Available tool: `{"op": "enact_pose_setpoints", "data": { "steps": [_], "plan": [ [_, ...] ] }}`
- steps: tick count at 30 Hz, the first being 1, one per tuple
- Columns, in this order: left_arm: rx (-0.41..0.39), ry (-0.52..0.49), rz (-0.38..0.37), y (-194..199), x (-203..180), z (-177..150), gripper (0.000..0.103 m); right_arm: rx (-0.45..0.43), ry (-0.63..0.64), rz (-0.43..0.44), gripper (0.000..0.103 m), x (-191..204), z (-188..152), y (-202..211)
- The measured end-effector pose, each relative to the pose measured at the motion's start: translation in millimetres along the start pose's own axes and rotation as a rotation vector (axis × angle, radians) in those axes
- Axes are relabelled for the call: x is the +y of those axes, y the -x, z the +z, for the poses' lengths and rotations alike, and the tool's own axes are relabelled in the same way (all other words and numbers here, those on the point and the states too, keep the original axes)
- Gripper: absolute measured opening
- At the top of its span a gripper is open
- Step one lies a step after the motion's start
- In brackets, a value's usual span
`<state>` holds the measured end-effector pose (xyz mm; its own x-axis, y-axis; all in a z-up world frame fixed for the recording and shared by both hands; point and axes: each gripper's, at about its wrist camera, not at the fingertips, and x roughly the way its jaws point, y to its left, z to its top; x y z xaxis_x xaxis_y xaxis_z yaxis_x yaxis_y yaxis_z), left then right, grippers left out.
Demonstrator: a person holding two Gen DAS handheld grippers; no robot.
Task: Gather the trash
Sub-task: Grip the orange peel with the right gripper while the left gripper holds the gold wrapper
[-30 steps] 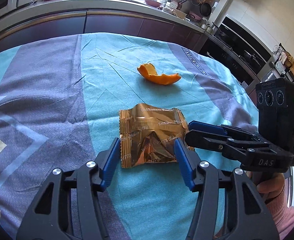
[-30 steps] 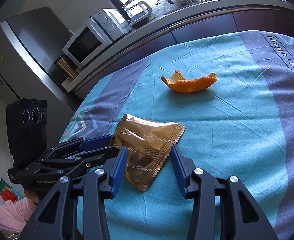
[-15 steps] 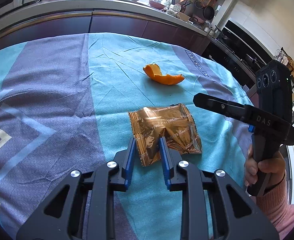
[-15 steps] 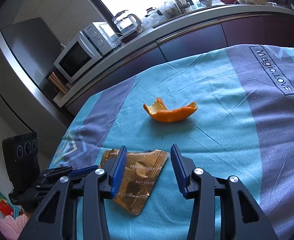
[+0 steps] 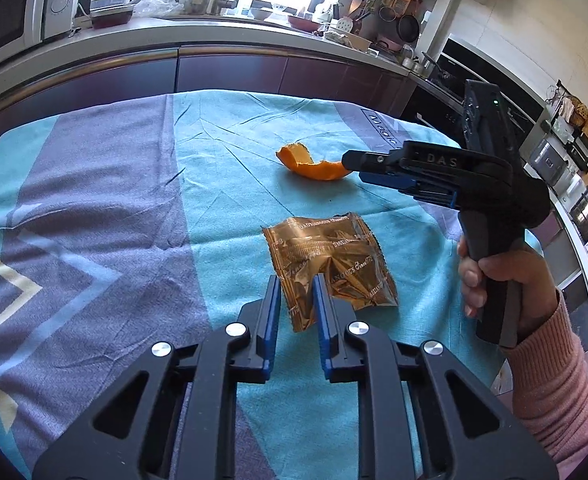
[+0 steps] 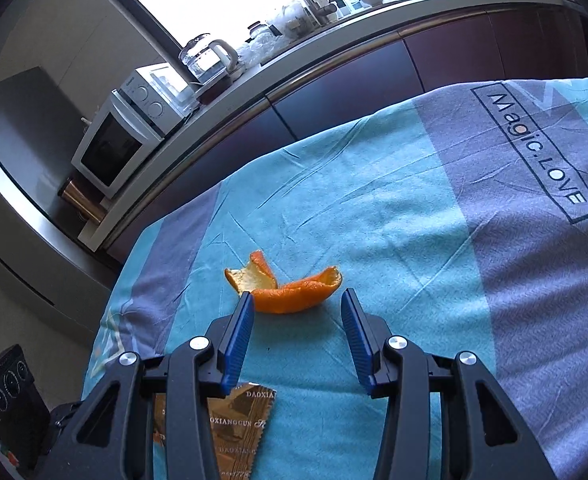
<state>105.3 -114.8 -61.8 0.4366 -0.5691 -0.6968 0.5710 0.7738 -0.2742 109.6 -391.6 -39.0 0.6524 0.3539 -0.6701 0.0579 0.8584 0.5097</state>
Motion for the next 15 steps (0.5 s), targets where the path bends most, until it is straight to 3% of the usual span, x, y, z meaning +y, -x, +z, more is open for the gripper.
{"op": "enact_pose_setpoints", "data": {
  "steps": [5,8,15],
  "plan": [
    [-0.007,-0.01,0.005,2.7,-0.2,-3.2,0.015,0.003,0.012,-0.011,0.042,1.6,1.9,-8.5],
    [-0.008,-0.011,0.004,3.9,-0.5,-4.5,0.013,0.009,0.0,0.007,0.024,-1.9,2.4,-10.5],
    [-0.009,-0.002,-0.001,5.0,2.4,-6.9,0.007,-0.018,0.012,0.024,0.014,0.6,-1.9,-0.9]
  ]
}}
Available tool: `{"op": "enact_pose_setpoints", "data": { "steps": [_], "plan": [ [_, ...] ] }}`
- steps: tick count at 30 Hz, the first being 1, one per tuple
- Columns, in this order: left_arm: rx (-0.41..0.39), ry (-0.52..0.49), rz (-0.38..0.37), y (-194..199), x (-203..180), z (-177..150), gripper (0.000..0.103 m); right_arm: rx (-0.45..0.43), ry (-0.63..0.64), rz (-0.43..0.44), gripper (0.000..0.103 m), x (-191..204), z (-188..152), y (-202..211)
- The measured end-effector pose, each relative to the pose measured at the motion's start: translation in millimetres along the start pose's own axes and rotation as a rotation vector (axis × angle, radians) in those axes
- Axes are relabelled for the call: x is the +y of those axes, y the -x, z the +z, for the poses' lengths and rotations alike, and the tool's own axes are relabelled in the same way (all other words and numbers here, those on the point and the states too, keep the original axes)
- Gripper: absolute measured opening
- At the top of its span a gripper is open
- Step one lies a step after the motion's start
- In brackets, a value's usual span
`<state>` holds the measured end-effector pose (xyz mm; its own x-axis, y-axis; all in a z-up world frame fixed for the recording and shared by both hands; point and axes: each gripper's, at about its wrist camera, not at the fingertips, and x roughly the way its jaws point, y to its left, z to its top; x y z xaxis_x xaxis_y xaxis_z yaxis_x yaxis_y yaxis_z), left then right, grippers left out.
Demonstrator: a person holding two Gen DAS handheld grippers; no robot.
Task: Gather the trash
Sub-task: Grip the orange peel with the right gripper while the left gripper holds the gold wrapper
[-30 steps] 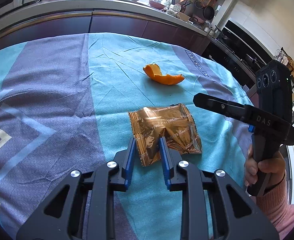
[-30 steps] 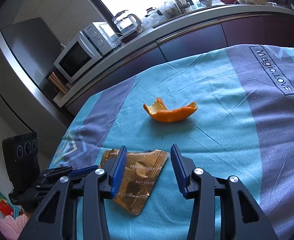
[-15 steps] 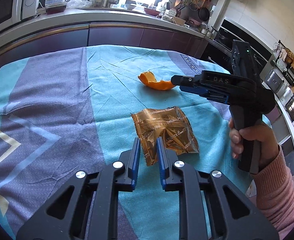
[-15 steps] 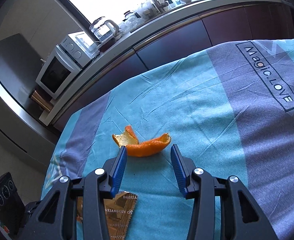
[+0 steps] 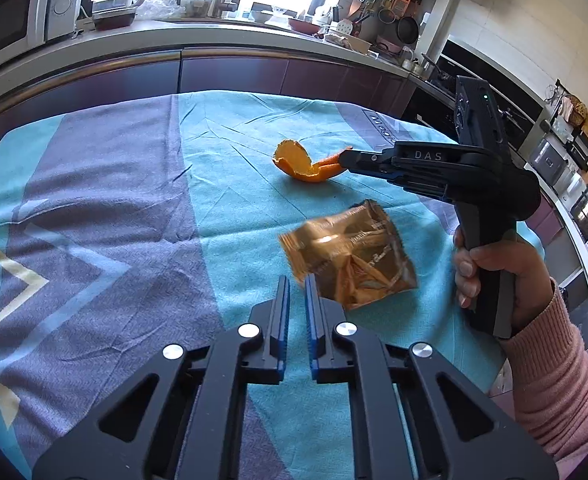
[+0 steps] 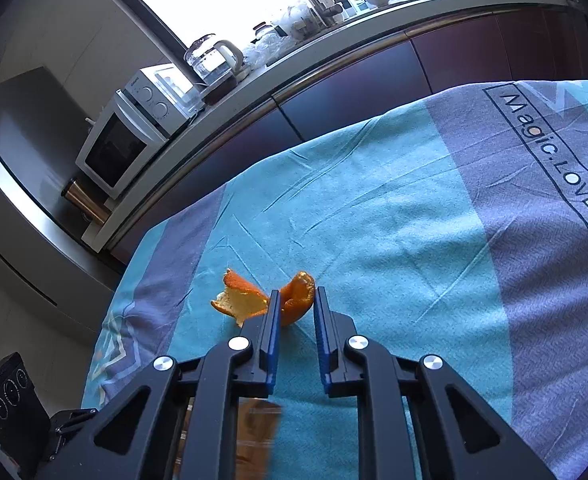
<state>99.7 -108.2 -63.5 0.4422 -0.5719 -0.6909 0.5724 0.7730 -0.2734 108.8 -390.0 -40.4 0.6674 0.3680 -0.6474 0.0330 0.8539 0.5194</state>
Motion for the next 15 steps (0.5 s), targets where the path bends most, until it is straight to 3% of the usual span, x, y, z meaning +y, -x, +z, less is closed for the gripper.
{"op": "enact_pose_setpoints", "data": {
  "steps": [9,12,14,15],
  "plan": [
    [0.024,0.001,-0.021,-3.1,3.9,-2.7,0.007,-0.045,-0.067,0.094,0.011,-5.1,-25.5,34.2],
    [0.033,-0.005,-0.032,-4.1,1.1,-3.7,0.02,-0.057,-0.085,0.104,0.011,-5.6,-37.1,44.6],
    [0.047,-0.004,-0.058,-6.1,-0.8,-3.5,0.039,-0.071,-0.088,0.082,0.011,-5.5,-44.3,51.6],
    [0.054,-0.007,-0.068,-7.5,-2.4,-3.4,0.041,-0.078,-0.084,0.067,0.011,-5.3,-47.3,53.9]
  ]
}}
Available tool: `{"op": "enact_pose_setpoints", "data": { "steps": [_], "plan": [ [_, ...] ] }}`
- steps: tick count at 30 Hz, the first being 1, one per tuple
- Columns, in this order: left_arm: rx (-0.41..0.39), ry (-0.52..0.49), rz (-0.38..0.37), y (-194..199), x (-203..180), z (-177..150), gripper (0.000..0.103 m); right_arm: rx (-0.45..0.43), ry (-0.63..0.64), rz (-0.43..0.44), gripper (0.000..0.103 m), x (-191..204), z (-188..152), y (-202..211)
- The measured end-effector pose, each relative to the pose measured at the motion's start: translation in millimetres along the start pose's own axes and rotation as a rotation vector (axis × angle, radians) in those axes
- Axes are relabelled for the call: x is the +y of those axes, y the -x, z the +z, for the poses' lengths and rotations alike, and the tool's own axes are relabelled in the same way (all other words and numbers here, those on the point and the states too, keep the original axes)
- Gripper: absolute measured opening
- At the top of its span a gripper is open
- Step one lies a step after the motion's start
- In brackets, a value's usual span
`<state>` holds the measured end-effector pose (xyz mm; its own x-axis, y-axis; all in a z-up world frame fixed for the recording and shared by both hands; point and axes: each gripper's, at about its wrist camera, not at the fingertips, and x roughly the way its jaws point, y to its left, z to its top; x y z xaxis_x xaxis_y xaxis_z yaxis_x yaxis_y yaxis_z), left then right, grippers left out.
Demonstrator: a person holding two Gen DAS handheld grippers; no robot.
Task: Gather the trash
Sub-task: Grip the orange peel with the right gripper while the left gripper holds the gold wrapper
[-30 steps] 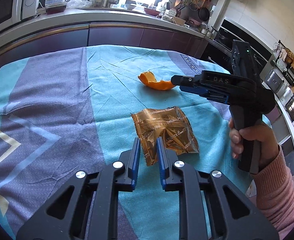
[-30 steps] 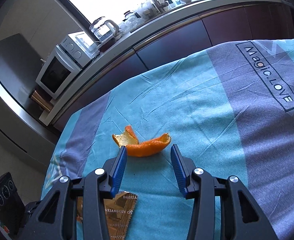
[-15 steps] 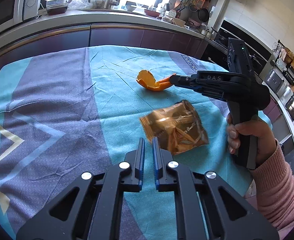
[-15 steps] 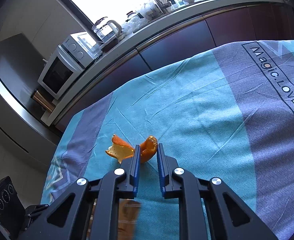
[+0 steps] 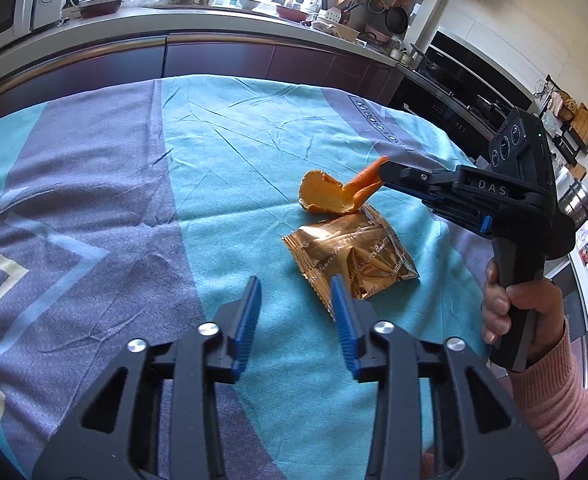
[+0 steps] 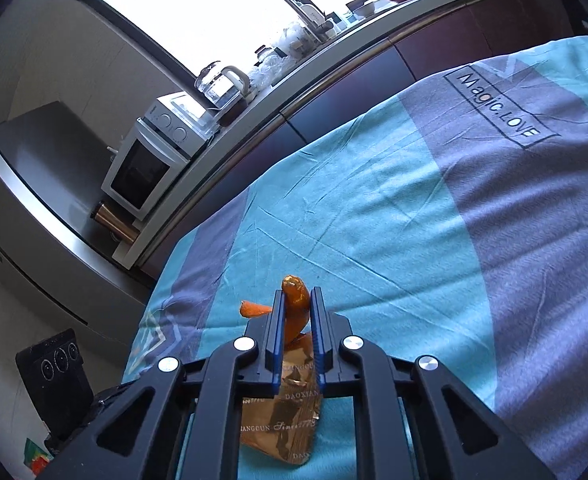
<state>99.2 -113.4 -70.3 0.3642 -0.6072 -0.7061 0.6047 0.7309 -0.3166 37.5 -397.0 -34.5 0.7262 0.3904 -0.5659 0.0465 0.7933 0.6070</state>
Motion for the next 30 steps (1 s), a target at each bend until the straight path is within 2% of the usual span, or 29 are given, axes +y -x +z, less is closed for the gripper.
{"op": "enact_pose_setpoints", "data": {
  "steps": [7,12,15,16,20,23,24,26,28,30],
  "plan": [
    [0.052,-0.029,-0.046,-15.8,-15.2,-3.5,0.045,0.019,0.043,-0.05,0.011,5.8,-15.7,4.0],
    [0.064,-0.008,-0.069,-22.3,-17.6,0.8,0.045,0.055,0.075,-0.061,0.011,10.9,-25.5,-1.1],
    [0.065,0.015,-0.061,-25.3,-17.8,3.5,0.037,0.071,0.081,-0.058,0.011,12.8,-30.5,-3.1],
    [0.066,0.022,-0.055,-26.9,-18.2,4.4,0.027,0.075,0.082,-0.057,0.011,13.1,-31.6,-3.6],
    [0.055,0.035,-0.048,-27.4,-19.7,3.7,0.018,0.08,0.074,-0.054,0.011,12.5,-34.3,-3.6],
    [0.054,0.03,-0.08,-25.7,-24.1,3.5,0.018,0.086,0.066,-0.046,0.011,12.2,-35.7,-4.3],
    [0.059,0.023,-0.081,-26.9,-25.9,3.1,0.019,0.085,0.065,-0.046,0.011,12.5,-36.1,-3.9],
    [0.078,0.046,-0.099,-31.1,-24.6,0.3,0.038,0.085,0.063,-0.043,0.011,12.3,-36.6,-3.5],
    [0.074,0.066,-0.124,-31.7,-23.5,1.0,0.042,0.089,0.06,-0.037,0.011,12.3,-37.5,-3.9],
    [0.069,0.057,-0.116,-32.8,-26.2,2.1,0.043,0.093,0.063,-0.033,0.011,13.3,-38.7,-4.5]
  ]
}}
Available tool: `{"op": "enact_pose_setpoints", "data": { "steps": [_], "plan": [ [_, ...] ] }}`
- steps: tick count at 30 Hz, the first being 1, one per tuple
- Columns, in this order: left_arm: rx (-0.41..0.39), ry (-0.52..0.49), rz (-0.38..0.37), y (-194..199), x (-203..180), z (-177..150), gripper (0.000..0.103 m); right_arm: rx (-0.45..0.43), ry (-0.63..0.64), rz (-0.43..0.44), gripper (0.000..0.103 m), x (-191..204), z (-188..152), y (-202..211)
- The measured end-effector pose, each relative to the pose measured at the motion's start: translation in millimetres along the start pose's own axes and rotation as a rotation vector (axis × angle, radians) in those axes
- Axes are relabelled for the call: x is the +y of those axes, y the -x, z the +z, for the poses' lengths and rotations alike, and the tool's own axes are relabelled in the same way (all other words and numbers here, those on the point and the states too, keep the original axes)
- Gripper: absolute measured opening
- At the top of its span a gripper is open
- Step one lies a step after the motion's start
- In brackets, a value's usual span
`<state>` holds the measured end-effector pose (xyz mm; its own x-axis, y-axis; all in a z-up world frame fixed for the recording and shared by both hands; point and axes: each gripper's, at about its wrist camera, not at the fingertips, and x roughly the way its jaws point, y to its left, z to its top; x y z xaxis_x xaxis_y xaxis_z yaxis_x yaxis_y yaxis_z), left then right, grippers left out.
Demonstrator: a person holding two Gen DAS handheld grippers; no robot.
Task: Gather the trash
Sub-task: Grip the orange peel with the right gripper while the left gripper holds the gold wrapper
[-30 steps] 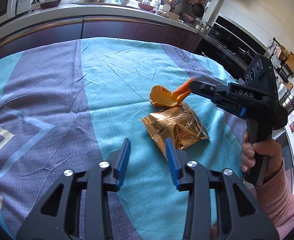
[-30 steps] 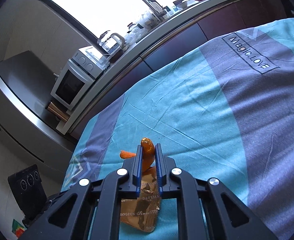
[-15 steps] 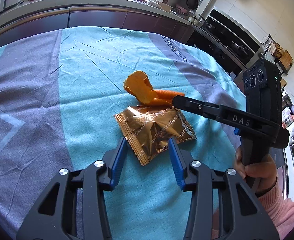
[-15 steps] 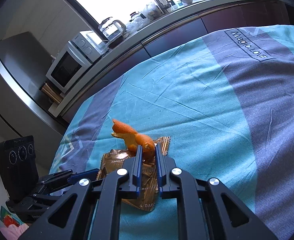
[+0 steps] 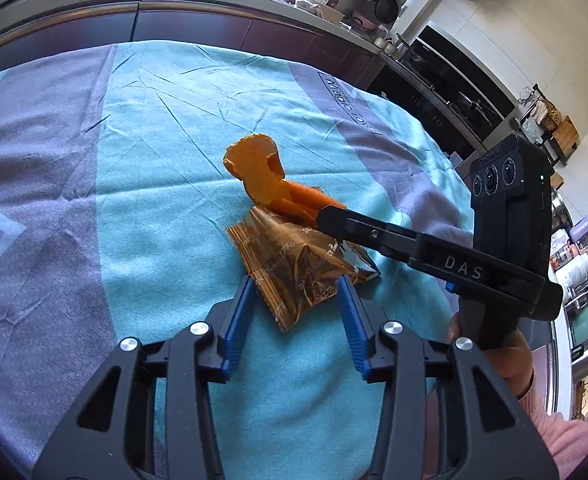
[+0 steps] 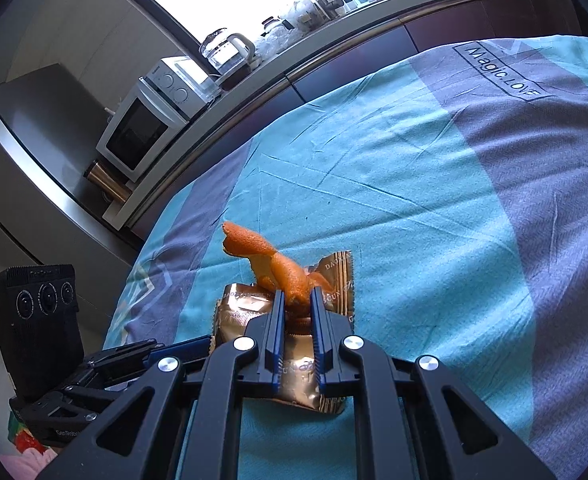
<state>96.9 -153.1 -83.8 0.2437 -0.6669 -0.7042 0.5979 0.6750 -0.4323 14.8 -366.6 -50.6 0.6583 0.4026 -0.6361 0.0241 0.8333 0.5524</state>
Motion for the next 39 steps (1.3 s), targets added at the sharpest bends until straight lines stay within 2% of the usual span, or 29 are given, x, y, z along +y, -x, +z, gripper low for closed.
{"op": "enact_pose_setpoints", "data": {
  "steps": [1,3,4,6,11,14,24,25,26,28,31,34,36,37,38,39],
  "plan": [
    [-0.001,-0.007,0.009,-1.6,-1.9,0.4,0.041,0.0,0.002,0.002,0.011,0.5,0.2,-0.2],
    [-0.009,-0.02,0.037,-3.0,-4.4,-0.1,0.032,0.0,0.001,0.007,0.011,0.9,-0.7,-0.4],
    [-0.006,-0.021,0.053,-4.6,-4.6,-0.6,0.022,0.0,0.0,0.011,0.011,1.1,-1.1,-0.3],
    [-0.014,-0.012,0.057,-3.6,-3.5,-1.3,0.021,-0.001,-0.001,0.014,0.011,1.4,-1.7,0.0],
    [-0.05,-0.038,0.088,5.8,-8.3,-3.4,0.009,-0.014,-0.003,0.042,0.011,3.2,-1.6,2.7],
    [-0.062,-0.048,0.085,13.4,-8.0,-6.8,0.007,-0.036,-0.004,0.065,0.011,6.8,-1.0,6.3],
    [-0.163,-0.085,0.161,61.4,0.5,-17.9,0.006,-0.085,0.014,0.157,0.01,31.7,10.1,12.7],
    [-0.17,-0.089,0.169,66.4,1.2,-19.2,0.006,-0.091,0.013,0.164,0.008,34.0,11.6,13.0],
    [-0.179,-0.092,0.179,71.4,2.4,-20.2,0.006,-0.094,0.015,0.173,0.002,36.8,13.1,12.6],
    [-0.197,-0.1,0.197,82.3,3.5,-23.2,0.006,-0.097,0.016,0.189,0.002,42.0,14.9,11.8],
    [-0.216,-0.096,0.21,96.0,9.1,-27.8,0.006,-0.086,0.028,0.173,0.002,47.3,16.0,7.0],
    [-0.233,-0.083,0.214,107.2,15.9,-31.9,0.006,-0.078,0.023,0.127,0.009,43.3,17.6,2.3],
    [-0.237,-0.073,0.214,111.2,20.6,-33.1,0.006,-0.075,0.009,0.078,0.022,36.4,17.7,-0.3],
    [-0.236,-0.071,0.215,112.4,21.9,-34.7,0.006,-0.057,0.008,0.061,0.037,33.6,17.8,-3.3],
    [-0.236,-0.066,0.219,112.7,23.2,-36.2,0.006,-0.042,0.01,0.04,0.044,31.2,17.2,-6.4],
    [-0.235,-0.059,0.217,114.1,25.8,-37.3,0.006,-0.029,0.013,0.025,0.044,30.0,15.5,-9.1]
  ]
}}
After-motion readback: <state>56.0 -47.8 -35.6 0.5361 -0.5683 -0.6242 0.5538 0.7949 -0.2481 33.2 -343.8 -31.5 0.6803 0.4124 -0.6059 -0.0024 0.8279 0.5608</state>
